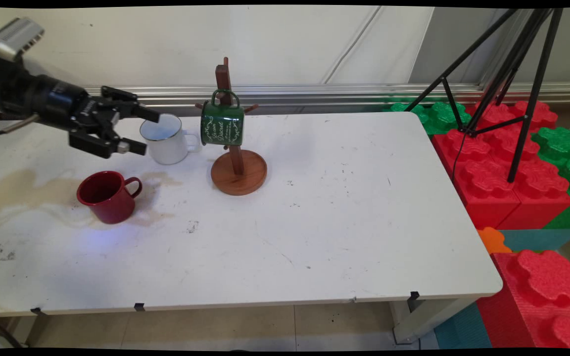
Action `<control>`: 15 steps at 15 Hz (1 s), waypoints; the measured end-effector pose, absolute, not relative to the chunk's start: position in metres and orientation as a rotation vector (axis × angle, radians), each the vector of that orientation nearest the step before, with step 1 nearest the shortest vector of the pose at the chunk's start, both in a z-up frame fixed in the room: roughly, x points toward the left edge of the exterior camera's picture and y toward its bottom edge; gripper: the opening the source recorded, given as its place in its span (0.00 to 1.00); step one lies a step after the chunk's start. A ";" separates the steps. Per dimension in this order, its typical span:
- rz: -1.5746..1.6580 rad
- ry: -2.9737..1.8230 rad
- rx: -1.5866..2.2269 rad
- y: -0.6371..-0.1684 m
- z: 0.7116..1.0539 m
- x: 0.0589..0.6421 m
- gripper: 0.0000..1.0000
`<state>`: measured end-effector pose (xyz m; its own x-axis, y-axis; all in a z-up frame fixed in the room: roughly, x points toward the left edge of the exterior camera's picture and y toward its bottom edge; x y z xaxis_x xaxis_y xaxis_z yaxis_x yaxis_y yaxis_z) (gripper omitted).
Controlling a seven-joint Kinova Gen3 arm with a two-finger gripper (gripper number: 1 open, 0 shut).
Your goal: Pick up the green mug from the rack
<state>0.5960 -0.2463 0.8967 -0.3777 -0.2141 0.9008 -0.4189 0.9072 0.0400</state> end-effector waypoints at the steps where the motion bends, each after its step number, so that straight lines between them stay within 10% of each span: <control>1: 0.233 -1.968 0.462 -0.249 0.894 0.594 1.00; 15: 0.184 -1.863 0.499 -0.297 0.844 0.543 1.00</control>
<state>0.5434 -0.2973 0.8442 -0.2684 -0.2480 0.9308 -0.4254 0.8975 0.1164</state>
